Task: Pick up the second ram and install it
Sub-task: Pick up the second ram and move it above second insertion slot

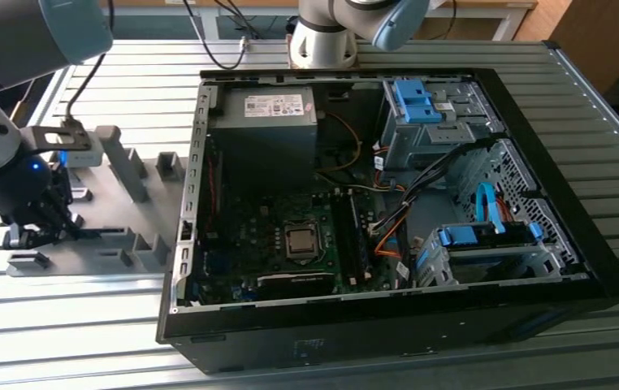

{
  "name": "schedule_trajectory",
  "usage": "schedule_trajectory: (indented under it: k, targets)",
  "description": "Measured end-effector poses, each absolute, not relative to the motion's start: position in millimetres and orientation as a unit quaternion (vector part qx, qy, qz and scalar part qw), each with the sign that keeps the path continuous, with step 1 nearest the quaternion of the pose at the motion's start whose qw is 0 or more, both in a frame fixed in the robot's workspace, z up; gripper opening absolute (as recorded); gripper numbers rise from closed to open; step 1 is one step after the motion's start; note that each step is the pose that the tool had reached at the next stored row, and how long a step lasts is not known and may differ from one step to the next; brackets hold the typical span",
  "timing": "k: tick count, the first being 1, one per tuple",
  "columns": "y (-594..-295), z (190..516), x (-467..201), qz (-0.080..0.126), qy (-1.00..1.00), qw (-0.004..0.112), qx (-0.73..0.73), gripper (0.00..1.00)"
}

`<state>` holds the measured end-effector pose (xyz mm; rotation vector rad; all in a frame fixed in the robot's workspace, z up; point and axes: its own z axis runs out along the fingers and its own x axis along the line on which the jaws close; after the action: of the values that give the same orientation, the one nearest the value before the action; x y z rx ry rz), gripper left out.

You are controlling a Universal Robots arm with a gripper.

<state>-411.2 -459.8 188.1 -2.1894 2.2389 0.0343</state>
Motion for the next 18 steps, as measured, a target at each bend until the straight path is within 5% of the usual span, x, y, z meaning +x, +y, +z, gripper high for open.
schedule_trajectory:
  k: [18]
  targets:
    - [-460.3, 192.6, -411.4, 0.011, 0.705, 0.005, -0.71, 0.14]
